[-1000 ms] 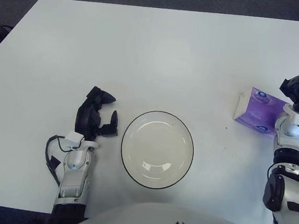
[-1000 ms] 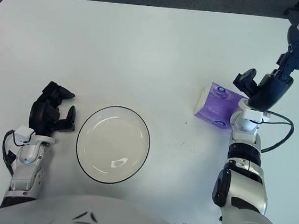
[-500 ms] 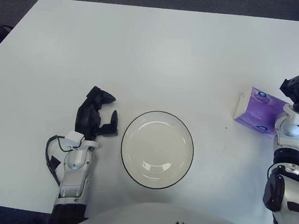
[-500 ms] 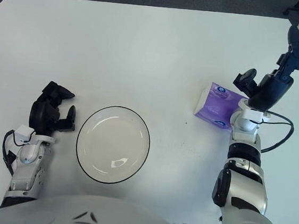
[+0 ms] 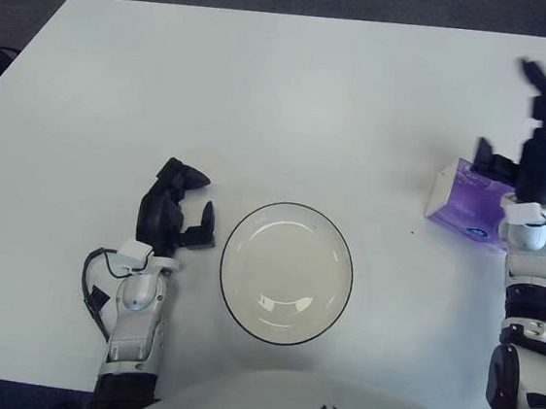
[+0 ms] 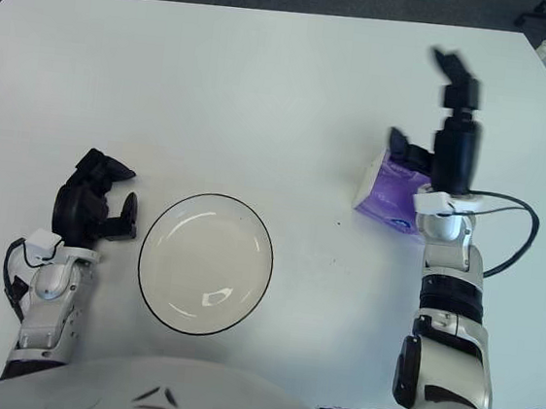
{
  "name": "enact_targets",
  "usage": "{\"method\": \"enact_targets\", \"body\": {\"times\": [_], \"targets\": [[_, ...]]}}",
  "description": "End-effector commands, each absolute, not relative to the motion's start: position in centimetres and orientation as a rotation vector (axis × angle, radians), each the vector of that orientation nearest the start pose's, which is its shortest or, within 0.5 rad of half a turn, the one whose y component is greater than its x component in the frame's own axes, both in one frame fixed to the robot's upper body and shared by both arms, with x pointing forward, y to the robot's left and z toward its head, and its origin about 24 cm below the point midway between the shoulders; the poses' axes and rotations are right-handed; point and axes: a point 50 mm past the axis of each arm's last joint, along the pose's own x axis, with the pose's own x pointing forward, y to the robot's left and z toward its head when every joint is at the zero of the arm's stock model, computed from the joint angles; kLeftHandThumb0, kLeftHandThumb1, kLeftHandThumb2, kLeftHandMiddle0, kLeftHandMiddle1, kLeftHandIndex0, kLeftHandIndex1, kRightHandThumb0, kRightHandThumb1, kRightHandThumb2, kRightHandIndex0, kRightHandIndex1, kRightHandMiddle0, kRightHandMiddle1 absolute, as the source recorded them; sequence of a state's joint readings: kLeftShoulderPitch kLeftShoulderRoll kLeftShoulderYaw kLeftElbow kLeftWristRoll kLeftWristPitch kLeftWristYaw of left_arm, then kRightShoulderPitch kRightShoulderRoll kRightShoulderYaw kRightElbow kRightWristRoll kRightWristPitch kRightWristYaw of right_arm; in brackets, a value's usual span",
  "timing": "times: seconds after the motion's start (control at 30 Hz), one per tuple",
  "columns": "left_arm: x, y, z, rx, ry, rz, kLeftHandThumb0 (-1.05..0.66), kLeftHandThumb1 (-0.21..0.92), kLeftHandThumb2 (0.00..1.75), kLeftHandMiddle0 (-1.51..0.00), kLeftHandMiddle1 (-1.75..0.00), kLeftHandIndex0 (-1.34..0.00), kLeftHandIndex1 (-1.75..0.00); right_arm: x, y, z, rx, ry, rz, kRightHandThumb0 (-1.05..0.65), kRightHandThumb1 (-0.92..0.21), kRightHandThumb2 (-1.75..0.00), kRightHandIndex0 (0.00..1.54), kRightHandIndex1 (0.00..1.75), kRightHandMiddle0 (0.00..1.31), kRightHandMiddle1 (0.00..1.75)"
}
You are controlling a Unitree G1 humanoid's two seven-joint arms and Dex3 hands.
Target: Put the tissue paper into the plate.
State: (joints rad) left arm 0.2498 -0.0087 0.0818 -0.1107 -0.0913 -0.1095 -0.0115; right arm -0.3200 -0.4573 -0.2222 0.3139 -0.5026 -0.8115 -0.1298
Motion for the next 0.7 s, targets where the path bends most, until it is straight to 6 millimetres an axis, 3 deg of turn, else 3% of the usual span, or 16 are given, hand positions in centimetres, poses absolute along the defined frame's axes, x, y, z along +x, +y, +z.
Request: {"method": "enact_targets", "body": {"times": [0.0, 0.33, 0.67], "targets": [[18.0, 18.6, -0.4, -0.08, 0.174, 0.172, -0.01, 0.11, 1.55, -0.78, -1.75, -0.56, -1.68, 26.8, -21.5, 15.1, -1.183, -0.648, 0.261, -0.75, -0.85, -0.7, 0.0, 0.61, 0.0, 0.69], [18.0, 18.5, -0.3, -0.085, 0.17, 0.169, -0.01, 0.11, 1.54, -0.77, -1.75, -0.56, -1.68, 26.4, -22.9, 16.9, -1.363, -0.528, 0.421, -0.7, -0.77, -0.77, 0.0, 0.53, 0.0, 0.59], [17.9, 18.4, -0.3, -0.088, 0.18, 0.188, -0.01, 0.12, 1.54, -0.76, -1.75, -0.57, -1.67, 25.8, -23.1, 18.8, -1.452, -0.5, 0.494, -0.73, -0.75, -0.78, 0.0, 0.59, 0.0, 0.64]]}}
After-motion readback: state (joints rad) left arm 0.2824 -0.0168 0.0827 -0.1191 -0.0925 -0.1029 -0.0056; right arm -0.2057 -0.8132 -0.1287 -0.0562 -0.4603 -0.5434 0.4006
